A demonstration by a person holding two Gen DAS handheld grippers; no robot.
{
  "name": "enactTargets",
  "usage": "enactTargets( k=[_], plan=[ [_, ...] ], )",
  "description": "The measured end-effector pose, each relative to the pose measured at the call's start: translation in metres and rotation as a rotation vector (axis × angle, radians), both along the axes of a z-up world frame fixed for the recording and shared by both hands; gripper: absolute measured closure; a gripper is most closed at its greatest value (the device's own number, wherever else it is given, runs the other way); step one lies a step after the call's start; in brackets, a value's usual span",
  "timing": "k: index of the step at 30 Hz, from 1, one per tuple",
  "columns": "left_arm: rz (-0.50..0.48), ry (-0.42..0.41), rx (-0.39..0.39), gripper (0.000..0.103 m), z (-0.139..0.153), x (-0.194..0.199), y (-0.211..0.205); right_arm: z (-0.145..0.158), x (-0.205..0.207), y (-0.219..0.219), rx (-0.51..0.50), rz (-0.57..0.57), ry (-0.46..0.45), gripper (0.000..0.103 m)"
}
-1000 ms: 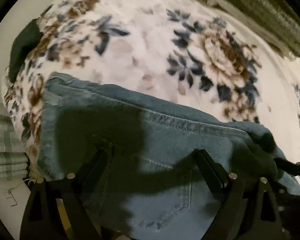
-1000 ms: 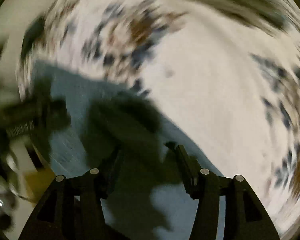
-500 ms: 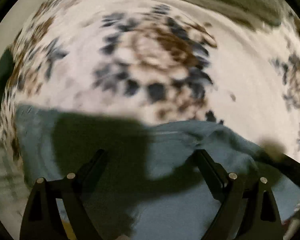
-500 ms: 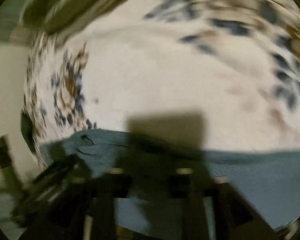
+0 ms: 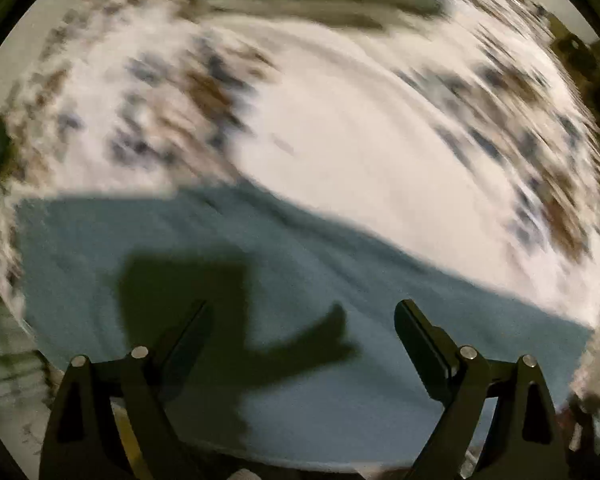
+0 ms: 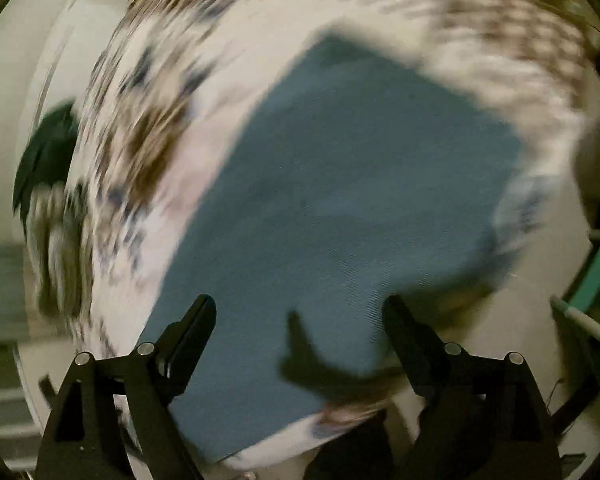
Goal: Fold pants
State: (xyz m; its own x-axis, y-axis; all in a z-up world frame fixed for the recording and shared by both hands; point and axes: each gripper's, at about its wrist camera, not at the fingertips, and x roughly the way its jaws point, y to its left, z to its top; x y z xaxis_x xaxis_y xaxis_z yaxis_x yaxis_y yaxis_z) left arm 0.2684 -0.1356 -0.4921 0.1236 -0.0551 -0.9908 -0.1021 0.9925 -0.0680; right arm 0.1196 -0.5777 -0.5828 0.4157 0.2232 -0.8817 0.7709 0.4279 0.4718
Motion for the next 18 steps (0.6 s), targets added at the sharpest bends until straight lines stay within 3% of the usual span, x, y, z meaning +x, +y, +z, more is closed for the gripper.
enactTargets(
  k=[3, 6, 10, 11, 13, 15, 18],
  plan=[
    [-0.107, 0.073, 0.021, 0.010, -0.020, -0.027, -0.065, -0.016, -0.046, -0.053, -0.023, -0.091, -0.036, 0.020],
    [-0.193, 0.100, 0.042, 0.010, -0.041, -0.045, -0.113, -0.050, -0.069, -0.079, 0.043, -0.149, -0.100, 0.035],
    [-0.254, 0.118, 0.074, 0.010, -0.065, -0.056, -0.147, -0.075, -0.075, -0.090, 0.112, -0.181, -0.255, 0.042],
    [-0.261, 0.121, 0.075, 0.010, -0.071, -0.057, -0.151, -0.076, -0.079, -0.093, 0.125, -0.203, -0.308, 0.055],
    [-0.247, 0.138, 0.076, 0.009, -0.081, -0.057, -0.154, -0.079, -0.085, -0.101, 0.169, -0.242, -0.399, 0.062],
    [-0.233, 0.143, 0.063, 0.000, -0.087, -0.054, -0.153, -0.083, -0.087, -0.109, 0.202, -0.260, -0.462, 0.062],
    [-0.221, 0.141, 0.044, 0.000, -0.094, -0.045, -0.147, -0.092, -0.079, -0.120, 0.240, -0.234, -0.487, 0.055]
  ],
)
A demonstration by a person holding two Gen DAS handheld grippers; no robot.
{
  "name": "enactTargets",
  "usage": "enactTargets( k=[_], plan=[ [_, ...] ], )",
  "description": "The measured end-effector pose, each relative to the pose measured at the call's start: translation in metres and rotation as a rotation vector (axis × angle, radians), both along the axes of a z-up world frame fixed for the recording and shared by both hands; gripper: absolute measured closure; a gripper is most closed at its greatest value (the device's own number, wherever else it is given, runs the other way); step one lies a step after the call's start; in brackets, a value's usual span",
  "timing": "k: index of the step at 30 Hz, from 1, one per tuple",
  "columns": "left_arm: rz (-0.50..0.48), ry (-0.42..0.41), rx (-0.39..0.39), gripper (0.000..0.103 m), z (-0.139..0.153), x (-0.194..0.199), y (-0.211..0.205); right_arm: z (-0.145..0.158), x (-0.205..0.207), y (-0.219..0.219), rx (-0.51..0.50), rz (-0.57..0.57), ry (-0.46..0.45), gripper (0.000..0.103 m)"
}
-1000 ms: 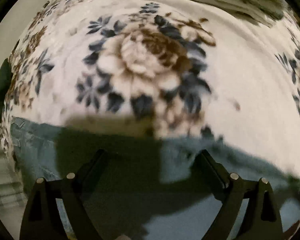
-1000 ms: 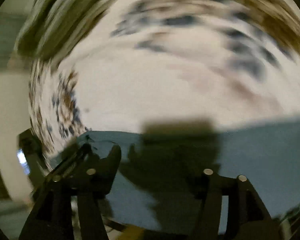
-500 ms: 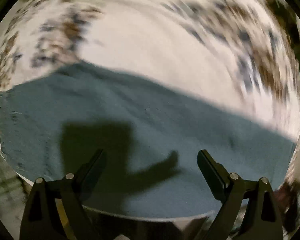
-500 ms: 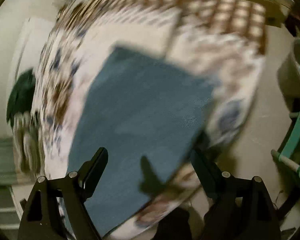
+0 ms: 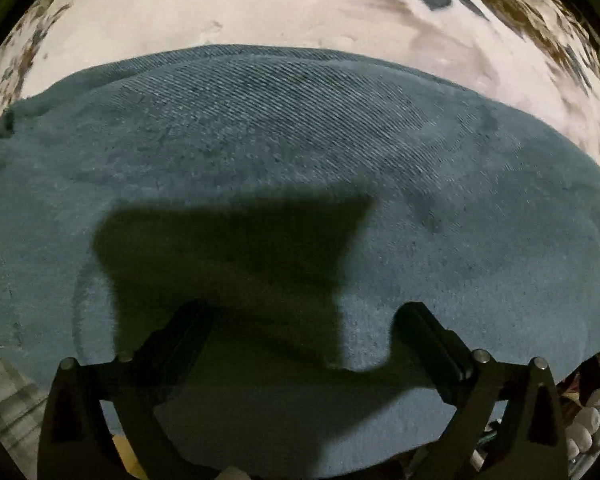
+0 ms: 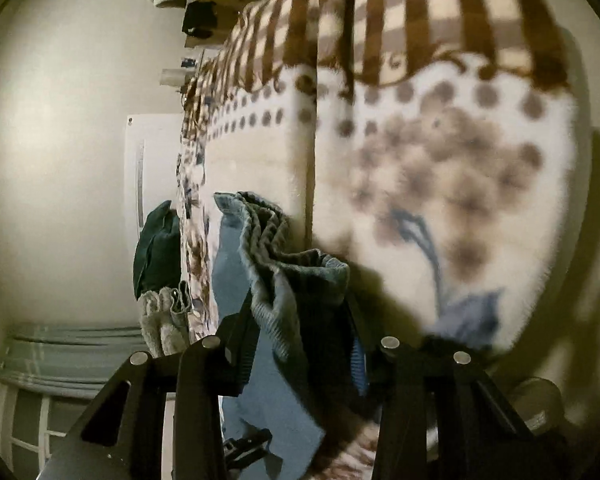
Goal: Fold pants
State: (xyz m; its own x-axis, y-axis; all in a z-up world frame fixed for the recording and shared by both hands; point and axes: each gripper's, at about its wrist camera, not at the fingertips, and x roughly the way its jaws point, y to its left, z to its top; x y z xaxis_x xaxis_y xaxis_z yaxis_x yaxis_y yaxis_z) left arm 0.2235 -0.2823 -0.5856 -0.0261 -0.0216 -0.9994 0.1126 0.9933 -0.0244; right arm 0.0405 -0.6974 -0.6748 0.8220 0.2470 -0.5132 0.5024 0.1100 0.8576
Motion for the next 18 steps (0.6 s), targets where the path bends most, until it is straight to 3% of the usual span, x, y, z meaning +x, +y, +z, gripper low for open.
enactTargets(
  k=[4, 6, 7, 9, 13, 18],
  plan=[
    [0.029, -0.026, 0.010, 0.000, 0.001, 0.006, -0.004, -0.006, 0.012, -0.013, -0.010, 0.050, -0.008, 0.051],
    [0.045, -0.052, 0.013, 0.000, 0.001, 0.010, -0.002, 0.000, 0.019, -0.012, -0.031, 0.071, 0.008, 0.067],
    [0.043, -0.051, 0.013, 0.000, 0.002, 0.010, -0.003, 0.004, 0.022, -0.010, -0.043, 0.077, 0.018, 0.082],
    [0.042, -0.036, 0.010, 0.000, 0.004, 0.010, -0.002, 0.014, 0.026, -0.007, -0.069, 0.079, 0.044, 0.088],
    [0.067, -0.064, -0.027, 0.000, 0.024, 0.015, 0.025, 0.062, 0.037, 0.014, -0.153, 0.105, 0.042, 0.092],
    [0.091, -0.160, -0.077, 0.000, 0.078, 0.001, 0.063, 0.130, 0.063, 0.068, -0.224, 0.193, -0.013, 0.092]
  ],
)
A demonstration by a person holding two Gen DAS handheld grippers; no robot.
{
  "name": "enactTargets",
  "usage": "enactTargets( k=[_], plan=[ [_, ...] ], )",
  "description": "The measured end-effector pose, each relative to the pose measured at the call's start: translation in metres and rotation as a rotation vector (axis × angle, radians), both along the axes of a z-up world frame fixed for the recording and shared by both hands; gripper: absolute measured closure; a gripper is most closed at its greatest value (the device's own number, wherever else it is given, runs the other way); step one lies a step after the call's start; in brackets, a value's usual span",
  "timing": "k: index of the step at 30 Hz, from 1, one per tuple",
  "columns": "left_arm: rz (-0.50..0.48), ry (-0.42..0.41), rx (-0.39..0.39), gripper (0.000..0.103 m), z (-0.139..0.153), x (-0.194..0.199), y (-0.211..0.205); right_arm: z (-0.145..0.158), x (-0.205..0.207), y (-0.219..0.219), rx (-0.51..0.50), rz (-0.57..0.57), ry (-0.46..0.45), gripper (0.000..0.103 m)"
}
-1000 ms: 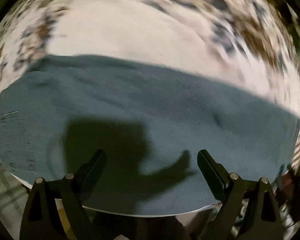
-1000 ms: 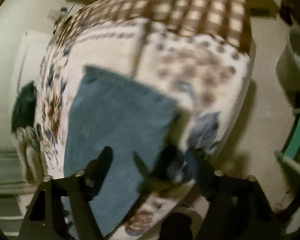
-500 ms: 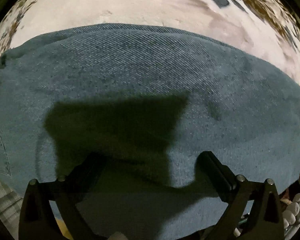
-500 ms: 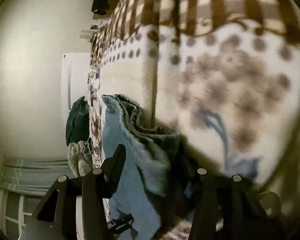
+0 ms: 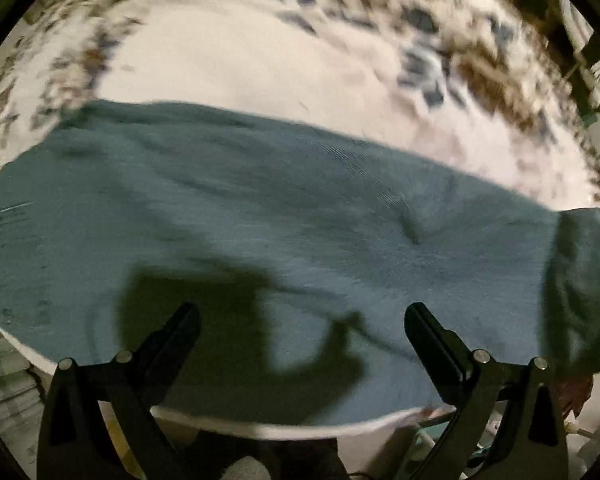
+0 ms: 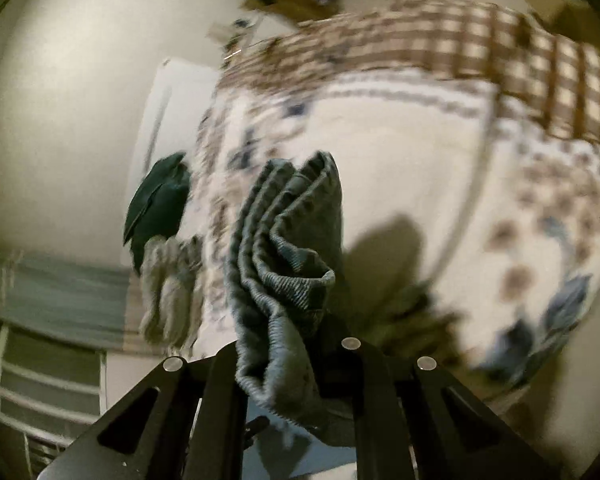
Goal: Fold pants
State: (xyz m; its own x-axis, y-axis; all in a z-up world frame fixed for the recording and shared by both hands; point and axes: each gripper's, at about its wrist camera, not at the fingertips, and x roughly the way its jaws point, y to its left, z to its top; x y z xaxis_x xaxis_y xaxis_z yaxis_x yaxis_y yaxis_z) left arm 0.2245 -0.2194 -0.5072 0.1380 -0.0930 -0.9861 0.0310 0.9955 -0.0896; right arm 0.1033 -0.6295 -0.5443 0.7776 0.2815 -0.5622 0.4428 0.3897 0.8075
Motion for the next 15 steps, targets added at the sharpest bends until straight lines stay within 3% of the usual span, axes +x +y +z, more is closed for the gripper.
enactTargets(
  k=[4, 6, 10, 15],
  plan=[
    [0.080, -0.050, -0.034, 0.000, 0.035, -0.015, 0.059, 0.032, 0.035, 0.069, -0.029, 0.125, -0.014, 0.092],
    [0.122, -0.061, -0.043, 0.000, 0.037, -0.041, 0.080, 0.036, 0.053, 0.113, -0.043, 0.206, -0.006, 0.093],
    [0.197, -0.066, -0.018, 0.000, 0.032, -0.066, 0.136, 0.020, 0.075, 0.205, -0.067, 0.348, 0.043, 0.093],
    [0.313, -0.019, 0.004, 0.000, 0.012, -0.089, 0.210, -0.024, 0.096, 0.321, -0.170, 0.507, 0.135, 0.093]
  ],
)
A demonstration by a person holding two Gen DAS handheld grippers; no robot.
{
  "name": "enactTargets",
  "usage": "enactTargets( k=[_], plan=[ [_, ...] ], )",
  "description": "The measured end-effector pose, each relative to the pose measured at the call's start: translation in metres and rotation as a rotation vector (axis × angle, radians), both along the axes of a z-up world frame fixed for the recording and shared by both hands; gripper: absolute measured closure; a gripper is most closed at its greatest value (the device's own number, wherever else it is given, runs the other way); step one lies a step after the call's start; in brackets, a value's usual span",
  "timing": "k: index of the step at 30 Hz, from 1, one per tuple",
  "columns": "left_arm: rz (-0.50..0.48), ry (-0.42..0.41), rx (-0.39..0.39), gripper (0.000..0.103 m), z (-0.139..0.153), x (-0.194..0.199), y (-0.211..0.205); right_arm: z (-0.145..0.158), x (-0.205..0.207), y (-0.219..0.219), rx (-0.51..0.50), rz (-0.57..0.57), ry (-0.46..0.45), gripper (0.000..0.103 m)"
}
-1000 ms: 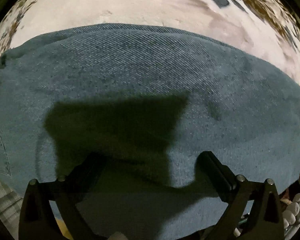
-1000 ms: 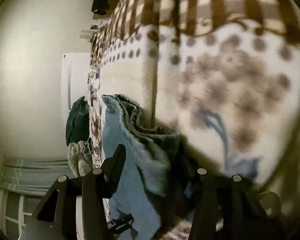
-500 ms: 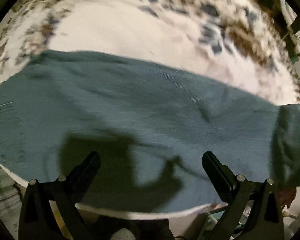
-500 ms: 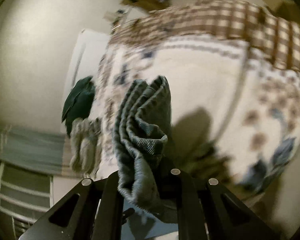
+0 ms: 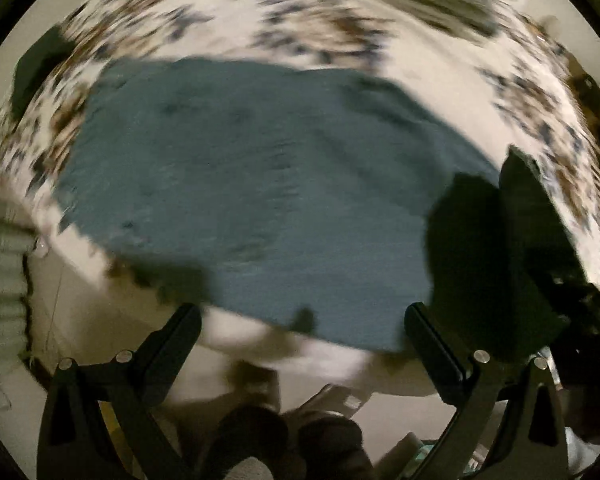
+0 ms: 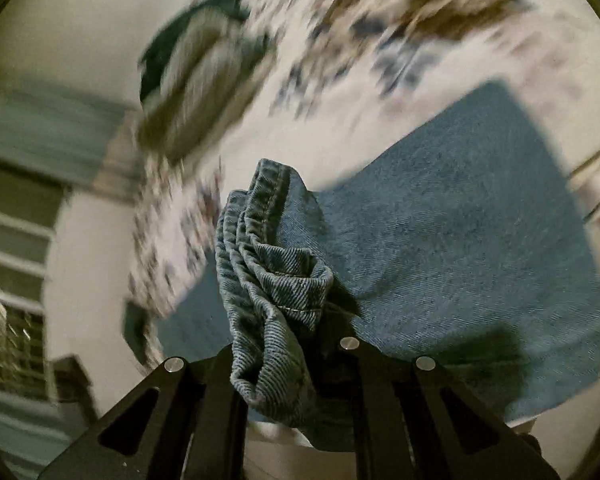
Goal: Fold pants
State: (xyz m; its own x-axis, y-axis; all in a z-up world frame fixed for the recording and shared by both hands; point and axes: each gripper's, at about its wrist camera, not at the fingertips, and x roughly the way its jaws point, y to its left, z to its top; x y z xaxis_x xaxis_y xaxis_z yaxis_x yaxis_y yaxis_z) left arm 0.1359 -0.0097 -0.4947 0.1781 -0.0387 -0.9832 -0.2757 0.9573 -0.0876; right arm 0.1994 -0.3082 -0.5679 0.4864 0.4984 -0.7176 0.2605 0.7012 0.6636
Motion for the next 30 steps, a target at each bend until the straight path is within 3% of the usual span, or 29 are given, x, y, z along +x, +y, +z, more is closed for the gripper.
enactTargets(
  k=[6, 8, 10, 11, 14, 16, 21, 23, 24, 25, 26, 28, 30],
  plan=[
    [0.096, 0.022, -0.019, 0.000, -0.013, -0.013, 0.053, -0.038, 0.007, 0.098, -0.154, 0.099, 0.065, 0.092],
    [0.101, 0.017, -0.035, 0.000, -0.013, -0.011, 0.059, -0.045, 0.018, 0.117, -0.168, 0.140, 0.087, 0.074],
    [0.100, -0.003, -0.065, 0.000, -0.009, -0.003, 0.060, -0.047, 0.026, 0.124, -0.103, 0.203, 0.161, 0.060],
    [0.093, -0.019, -0.088, 0.000, -0.007, 0.004, 0.057, -0.044, 0.028, 0.122, -0.070, 0.209, 0.174, 0.046],
    [0.049, -0.050, -0.140, 0.000, -0.006, 0.028, 0.041, -0.021, 0.014, 0.093, 0.031, 0.191, 0.183, 0.021],
    [-0.005, -0.063, -0.169, 0.000, -0.011, 0.049, 0.021, -0.005, 0.006, 0.069, -0.008, 0.162, 0.182, 0.014],
    [-0.130, -0.040, -0.168, 0.000, -0.046, 0.103, -0.035, 0.004, -0.013, -0.007, -0.161, 0.050, 0.250, 0.014],
    [-0.180, -0.029, -0.139, 0.010, -0.058, 0.115, -0.053, -0.002, -0.017, -0.035, -0.194, 0.001, 0.269, 0.014],
    [-0.213, -0.034, -0.114, 0.024, -0.062, 0.121, -0.062, -0.003, -0.017, -0.045, -0.192, -0.018, 0.275, 0.014],
    [-0.236, -0.055, -0.086, 0.058, -0.062, 0.122, -0.069, -0.007, -0.017, -0.056, -0.195, -0.038, 0.284, 0.014],
    [-0.273, -0.097, -0.101, 0.077, -0.057, 0.120, -0.076, -0.011, -0.016, -0.063, -0.201, -0.052, 0.291, 0.014],
    [-0.315, -0.137, -0.045, 0.089, -0.047, 0.113, -0.085, -0.015, -0.016, -0.072, -0.195, -0.071, 0.293, 0.014],
    [-0.303, -0.179, -0.042, 0.090, -0.035, 0.105, -0.080, -0.018, -0.014, -0.078, -0.188, -0.084, 0.298, 0.014]
  ],
)
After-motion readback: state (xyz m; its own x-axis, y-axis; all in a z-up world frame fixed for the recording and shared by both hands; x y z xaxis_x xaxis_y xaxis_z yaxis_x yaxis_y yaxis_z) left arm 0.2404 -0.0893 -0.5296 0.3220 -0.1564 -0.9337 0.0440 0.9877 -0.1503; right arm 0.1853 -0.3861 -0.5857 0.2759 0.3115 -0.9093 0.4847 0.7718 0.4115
